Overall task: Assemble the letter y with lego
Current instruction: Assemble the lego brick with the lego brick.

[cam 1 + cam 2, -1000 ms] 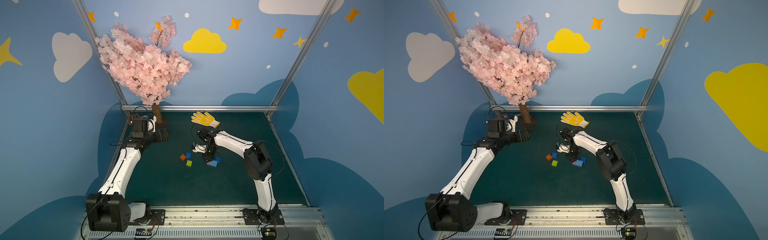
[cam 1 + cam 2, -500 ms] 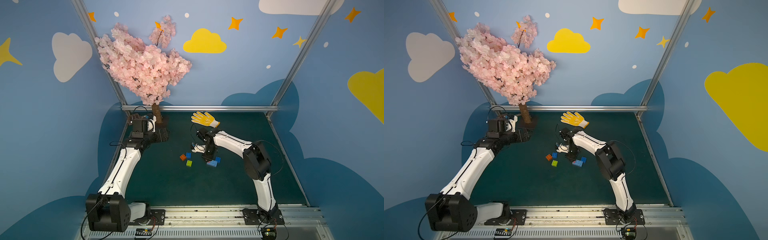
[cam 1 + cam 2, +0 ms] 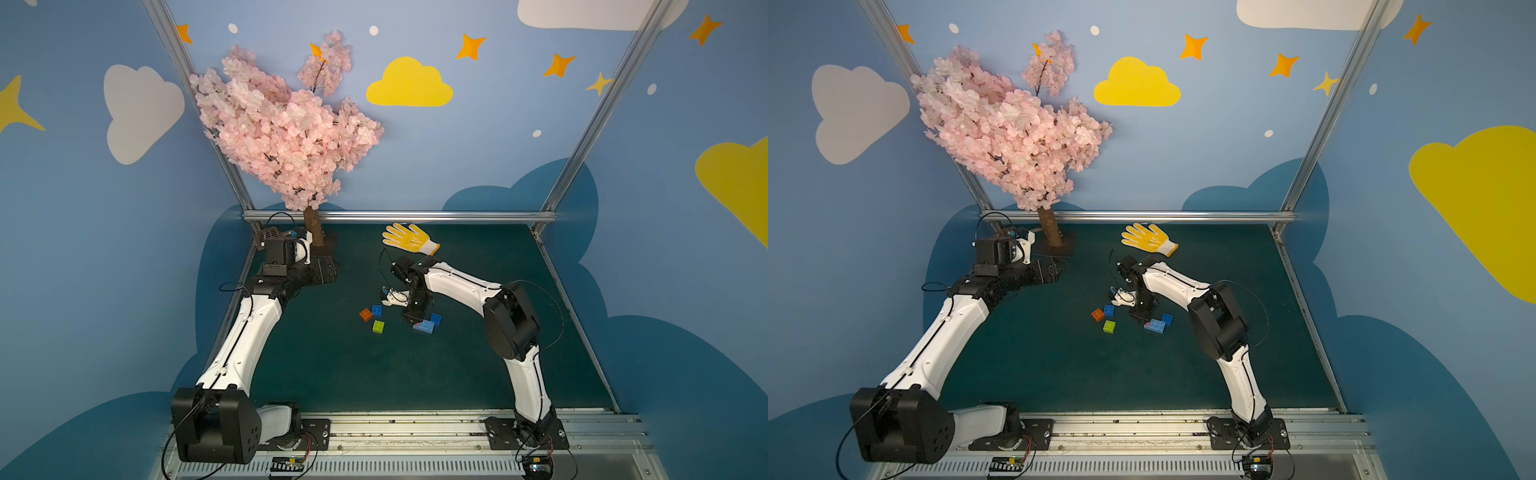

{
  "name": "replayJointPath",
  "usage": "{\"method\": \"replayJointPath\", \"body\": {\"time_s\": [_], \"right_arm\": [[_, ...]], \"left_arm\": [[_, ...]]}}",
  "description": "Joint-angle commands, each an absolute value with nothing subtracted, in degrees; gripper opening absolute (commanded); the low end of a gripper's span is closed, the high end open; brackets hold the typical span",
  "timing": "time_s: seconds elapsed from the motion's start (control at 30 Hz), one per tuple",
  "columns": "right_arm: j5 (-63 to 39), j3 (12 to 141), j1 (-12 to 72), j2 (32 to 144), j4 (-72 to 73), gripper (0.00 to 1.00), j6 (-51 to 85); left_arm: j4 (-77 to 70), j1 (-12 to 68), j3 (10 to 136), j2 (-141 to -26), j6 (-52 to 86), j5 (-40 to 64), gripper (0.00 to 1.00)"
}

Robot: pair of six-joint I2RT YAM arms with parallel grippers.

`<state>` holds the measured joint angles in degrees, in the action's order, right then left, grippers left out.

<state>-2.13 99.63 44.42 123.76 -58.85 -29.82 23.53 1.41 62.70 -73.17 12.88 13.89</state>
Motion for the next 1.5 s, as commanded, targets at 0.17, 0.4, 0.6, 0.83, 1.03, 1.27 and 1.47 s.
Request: {"method": "replayJointPath", "body": {"time_s": [0.17, 0.4, 0.6, 0.83, 1.03, 1.27, 1.47], "right_arm": [[-0.87, 99.32, 45.07, 127.80, -60.40, 0.00, -29.62], [-2.22, 99.22, 45.18, 128.49, -60.30, 0.00, -29.54], [-2.11, 100.18, 45.59, 129.00, -60.71, 0.00, -29.17], [-1.69, 101.97, 45.89, 130.21, -62.03, 0.00, -28.26], [-2.40, 102.74, 46.27, 130.39, -61.99, 0.00, -27.77], [-1.76, 101.54, 46.58, 130.34, -61.08, 0.00, -27.21], [-1.64, 97.22, 46.62, 128.85, -58.50, 0.00, -25.69]], "left_arm": [[23.98, 1.23, 62.75, -72.25, 12.92, 13.82, 1.00], [23.95, 1.23, 62.72, -72.25, 12.85, 13.75, 1.00], [23.98, 1.14, 62.69, -72.29, 12.88, 13.75, 1.00], [23.93, 1.15, 62.75, -72.26, 12.85, 13.77, 1.00], [23.95, 1.14, 62.73, -72.22, 12.85, 13.73, 1.00], [24.00, 1.15, 62.75, -72.18, 12.92, 13.79, 1.00], [24.05, 1.16, 62.75, -72.16, 12.92, 13.72, 1.00]]}}
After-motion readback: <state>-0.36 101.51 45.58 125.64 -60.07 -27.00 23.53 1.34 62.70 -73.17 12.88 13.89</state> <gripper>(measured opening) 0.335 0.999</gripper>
